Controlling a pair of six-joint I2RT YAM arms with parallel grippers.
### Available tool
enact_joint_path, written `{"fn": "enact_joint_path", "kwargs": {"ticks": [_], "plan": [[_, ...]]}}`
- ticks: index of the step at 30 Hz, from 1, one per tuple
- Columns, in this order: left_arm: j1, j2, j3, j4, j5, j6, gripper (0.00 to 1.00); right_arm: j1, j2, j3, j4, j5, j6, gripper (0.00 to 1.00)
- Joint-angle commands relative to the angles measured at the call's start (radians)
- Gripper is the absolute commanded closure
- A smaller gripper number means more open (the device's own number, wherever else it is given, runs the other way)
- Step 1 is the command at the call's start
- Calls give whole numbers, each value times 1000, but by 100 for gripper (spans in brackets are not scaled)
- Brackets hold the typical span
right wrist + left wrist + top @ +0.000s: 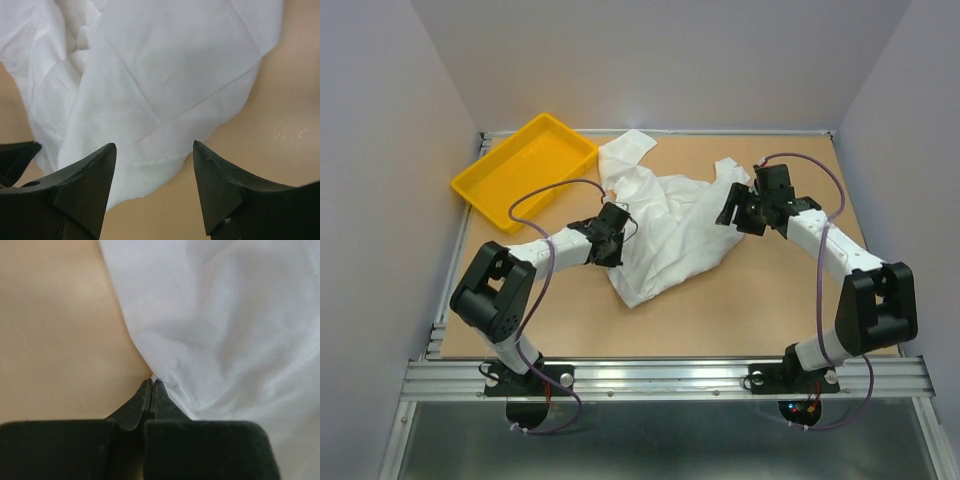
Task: Fold and stack the long sleeve shirts
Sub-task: Flatten the shirt out
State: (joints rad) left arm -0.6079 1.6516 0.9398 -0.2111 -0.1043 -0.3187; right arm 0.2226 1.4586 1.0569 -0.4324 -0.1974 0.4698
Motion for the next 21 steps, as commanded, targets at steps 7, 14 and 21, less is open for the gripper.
{"fn": "enact_joint_path", "kwargs": {"ticks": [7,14,21], "plan": [[19,-171,-35,-178,-132,-20,100,-6,173,161,81,357,127,23],[33,-265,-72,-169,-127,-46,100,-101,262,131,193,254,202,26],[43,-262,-62,-163,-118,-37,100,-161,358,91,383,64,159,29]]}}
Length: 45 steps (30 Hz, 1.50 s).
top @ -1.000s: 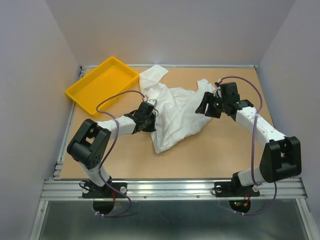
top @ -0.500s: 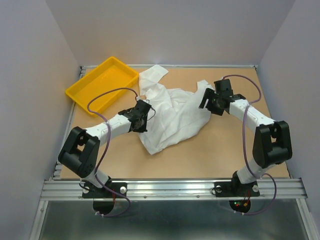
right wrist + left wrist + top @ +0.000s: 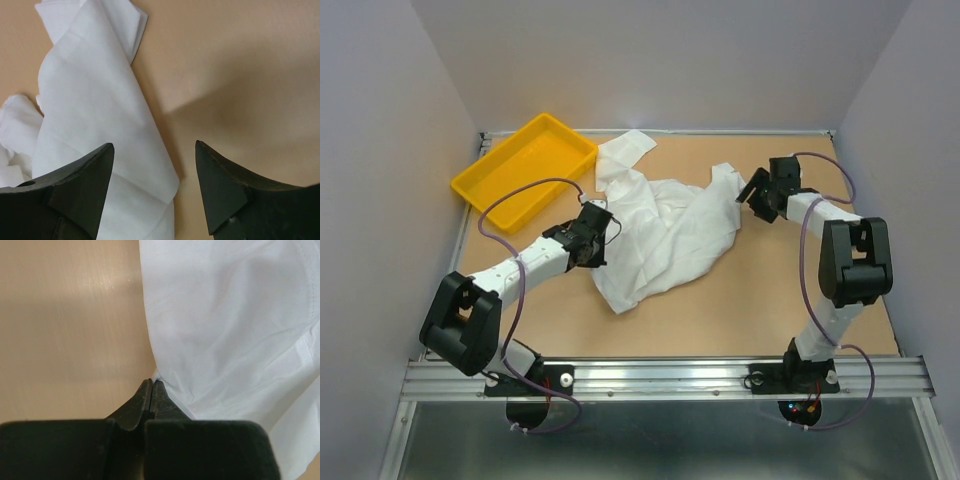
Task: Fold and stack the long sleeve shirts
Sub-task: Flatten the shirt out
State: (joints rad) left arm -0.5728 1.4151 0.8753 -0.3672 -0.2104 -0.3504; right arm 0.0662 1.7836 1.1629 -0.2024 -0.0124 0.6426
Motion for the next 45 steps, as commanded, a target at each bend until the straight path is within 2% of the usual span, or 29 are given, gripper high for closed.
{"fn": "enact_joint_path", "kwargs": {"ticks": [1,5,9,12,13,14,15,18,19,21,22,24,27,29,31,34,39,40,43,44,45], "plan": [[11,-25,2,-6,-11,-5,100,-6,43,-19,167,-139,-14,29],[28,-16,2,2,-3,1,100,-6,103,-22,193,-173,-15,31],[47,-12,1,16,3,5,100,-5,148,-31,261,-204,-37,43],[82,10,5,42,19,17,100,-5,160,-22,281,-204,-63,73],[106,21,23,50,28,22,100,-8,149,-5,279,-181,-72,91],[123,36,39,59,42,27,100,-12,139,4,279,-172,-81,97],[135,73,59,71,49,39,100,-20,126,18,278,-166,-98,99],[163,183,226,41,55,79,100,-87,62,107,224,-123,-129,99],[165,212,349,22,45,93,100,-98,28,139,206,-104,-144,99],[166,292,482,-36,43,128,100,-117,-1,265,99,-57,-205,99],[166,312,613,-58,36,137,100,-118,-13,305,66,0,-227,99],[171,355,770,-116,28,158,100,-118,-75,398,-12,64,-271,99],[188,341,841,-164,-3,156,100,-118,-203,408,-61,97,-294,99],[198,253,788,-107,-14,148,100,-118,-294,368,-66,89,-302,99],[217,184,661,-66,5,140,100,-118,-442,279,-77,66,-305,99],[235,96,512,-79,39,134,100,-118,-634,134,-115,20,-294,99],[286,-19,251,-101,42,84,100,-118,-880,-95,-225,-208,-258,96],[306,-37,175,-99,49,68,100,-117,-920,-135,-242,-239,-250,90],[361,-116,85,-96,65,24,100,-117,-1019,-255,-347,-361,-238,79],[363,-131,76,-96,28,13,100,-117,-1039,-275,-371,-376,-241,65],[364,-152,91,-133,17,11,100,-117,-1076,-293,-397,-379,-247,58]]}}
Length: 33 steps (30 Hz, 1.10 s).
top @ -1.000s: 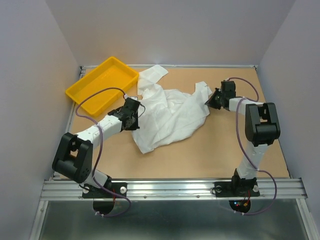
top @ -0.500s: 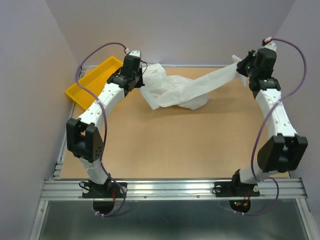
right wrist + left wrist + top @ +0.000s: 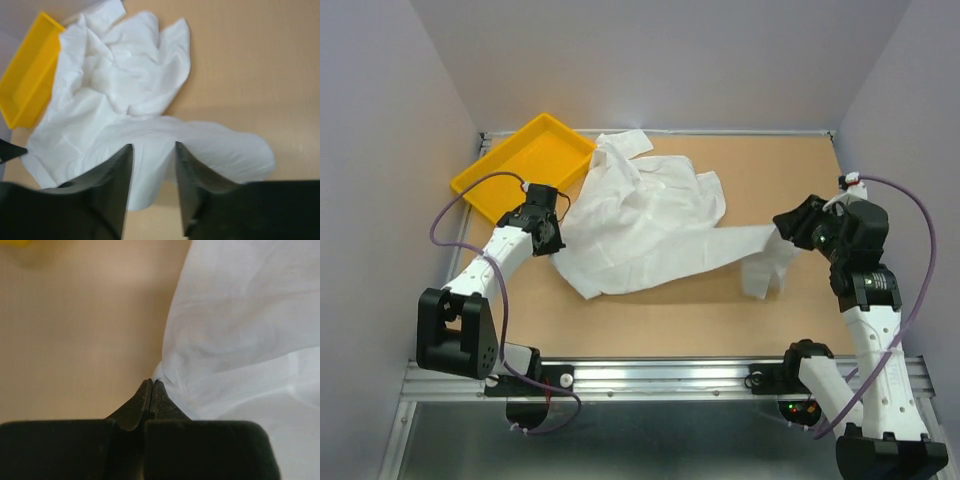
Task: Fold and stack the long sleeve shirts
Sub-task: Flatten the shirt out
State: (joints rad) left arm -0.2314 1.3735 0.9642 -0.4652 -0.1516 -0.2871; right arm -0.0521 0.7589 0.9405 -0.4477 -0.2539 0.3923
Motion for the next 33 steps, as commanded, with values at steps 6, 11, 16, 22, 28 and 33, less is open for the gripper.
{"fn": "enact_joint_path", "kwargs": {"ticks": [6,11,16,22,28,33], "plan": [[50,-152,36,-47,-35,-55,69,1,8,-8,-187,-33,-47,34],[53,-201,51,-41,-11,-70,22,1,317,78,-96,-39,-7,33],[53,-225,64,-24,43,-67,12,44,589,168,15,-21,11,33],[53,-182,-31,115,277,-122,18,51,893,313,133,28,26,36],[52,-54,-116,282,353,-193,23,80,1127,438,253,22,120,38],[53,44,-169,367,365,-239,29,86,1252,511,294,16,175,39]]}}
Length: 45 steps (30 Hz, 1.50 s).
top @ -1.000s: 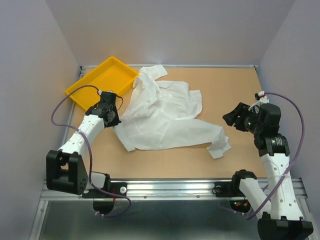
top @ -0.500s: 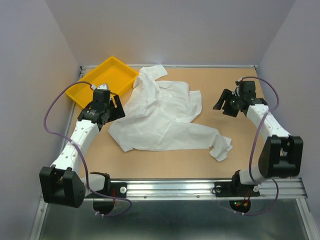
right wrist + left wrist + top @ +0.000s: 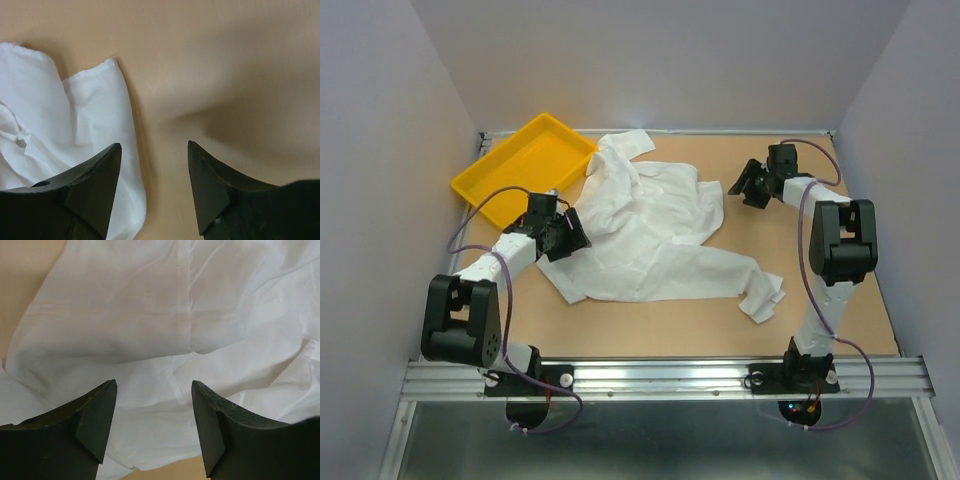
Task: Fold and stack the long sleeve shirts
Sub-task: Flatten the shirt out
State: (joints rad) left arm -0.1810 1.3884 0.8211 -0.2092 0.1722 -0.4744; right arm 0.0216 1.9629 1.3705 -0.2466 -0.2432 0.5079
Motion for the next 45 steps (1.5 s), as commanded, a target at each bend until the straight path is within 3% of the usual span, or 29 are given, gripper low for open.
{"fn": "enact_joint_path", "kwargs": {"ticks": [1,12,19,22,24,26,33,40,45], "plan": [[3,40,-34,132,41,-62,30,23,62,91,99,4,61,39],[3,191,-112,238,41,-99,33,55,231,157,130,-5,70,43],[3,193,-125,238,24,-107,33,61,281,206,132,-18,61,66],[3,192,-128,229,21,-107,33,60,263,216,130,4,41,92],[5,190,-129,226,21,-109,33,57,225,191,130,51,15,99],[5,187,-129,225,21,-110,33,49,165,153,130,126,-3,99],[5,192,-129,220,36,-104,33,21,-241,-209,113,407,-52,99],[5,169,-155,211,69,-75,33,23,-723,-583,23,585,131,99],[5,187,-120,111,138,8,33,17,-866,-732,-80,640,190,99]]}}
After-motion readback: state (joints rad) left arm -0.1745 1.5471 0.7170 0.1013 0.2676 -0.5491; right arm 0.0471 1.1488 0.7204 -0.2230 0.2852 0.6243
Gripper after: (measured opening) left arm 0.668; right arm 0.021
